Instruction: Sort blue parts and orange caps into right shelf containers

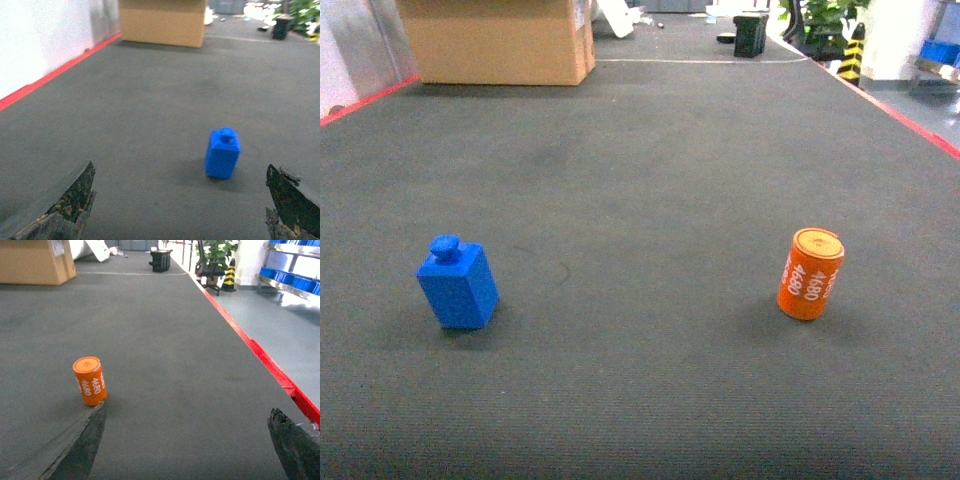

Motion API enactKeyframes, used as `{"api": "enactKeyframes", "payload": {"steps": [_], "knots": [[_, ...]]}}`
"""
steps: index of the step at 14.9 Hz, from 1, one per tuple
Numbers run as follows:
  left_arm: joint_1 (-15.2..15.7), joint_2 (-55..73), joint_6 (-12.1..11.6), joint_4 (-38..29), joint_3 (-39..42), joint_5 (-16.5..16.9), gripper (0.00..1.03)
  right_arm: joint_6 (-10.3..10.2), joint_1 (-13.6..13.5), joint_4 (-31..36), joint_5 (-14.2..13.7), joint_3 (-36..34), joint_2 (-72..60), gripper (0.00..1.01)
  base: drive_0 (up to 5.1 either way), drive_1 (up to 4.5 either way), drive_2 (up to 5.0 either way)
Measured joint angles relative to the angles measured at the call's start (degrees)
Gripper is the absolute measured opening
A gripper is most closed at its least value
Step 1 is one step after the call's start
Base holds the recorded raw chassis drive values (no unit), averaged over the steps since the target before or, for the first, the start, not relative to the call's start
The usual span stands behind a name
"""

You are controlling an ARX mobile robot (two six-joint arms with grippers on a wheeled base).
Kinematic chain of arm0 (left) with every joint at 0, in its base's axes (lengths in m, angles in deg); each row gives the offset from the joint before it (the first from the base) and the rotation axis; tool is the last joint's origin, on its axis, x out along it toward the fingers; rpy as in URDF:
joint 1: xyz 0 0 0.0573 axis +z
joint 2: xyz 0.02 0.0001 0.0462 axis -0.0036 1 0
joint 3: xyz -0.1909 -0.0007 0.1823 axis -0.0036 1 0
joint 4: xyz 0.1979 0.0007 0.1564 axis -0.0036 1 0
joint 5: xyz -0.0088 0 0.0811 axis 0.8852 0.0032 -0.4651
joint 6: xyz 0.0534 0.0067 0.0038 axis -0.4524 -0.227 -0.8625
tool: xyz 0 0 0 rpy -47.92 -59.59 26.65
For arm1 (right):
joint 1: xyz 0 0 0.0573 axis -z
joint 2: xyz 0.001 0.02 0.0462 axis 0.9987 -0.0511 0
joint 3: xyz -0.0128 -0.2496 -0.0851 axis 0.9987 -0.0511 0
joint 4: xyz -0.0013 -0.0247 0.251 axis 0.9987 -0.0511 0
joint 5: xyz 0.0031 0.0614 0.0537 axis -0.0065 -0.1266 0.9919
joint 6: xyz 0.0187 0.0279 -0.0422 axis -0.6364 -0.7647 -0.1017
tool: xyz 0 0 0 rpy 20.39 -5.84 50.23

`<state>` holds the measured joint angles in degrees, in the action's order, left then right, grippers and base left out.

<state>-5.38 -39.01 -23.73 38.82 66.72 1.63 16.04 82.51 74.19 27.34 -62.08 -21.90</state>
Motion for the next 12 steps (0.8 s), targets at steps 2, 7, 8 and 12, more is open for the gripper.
{"api": "enactKeyframes", "payload": {"steps": [2,7,8,12], "knots": [[-9.18,19.74,0.57,-15.56,-2.23,-16.11,0.98,-0.20,-11.28,12.00,-13.20,0.24,-14.05,0.98,0.0,0.00,0.0],[-7.74,73.09,3.74,-47.50,-21.09,-8.04,0.98,-3.13,-12.66,56.87,-6.49,15.91,-73.20,0.98,0.0,0.00,0.0],[-7.63,79.03,4.87,-47.71,-23.98,-7.30,0.98,-3.80,-13.27,57.02,-5.84,20.04,-81.37,0.98,0.0,0.00,0.0],[-8.15,89.92,6.75,-47.84,-31.63,-5.53,0.98,-7.78,-14.51,55.30,-4.79,31.41,-99.03,0.98,0.0,0.00,0.0]]}}
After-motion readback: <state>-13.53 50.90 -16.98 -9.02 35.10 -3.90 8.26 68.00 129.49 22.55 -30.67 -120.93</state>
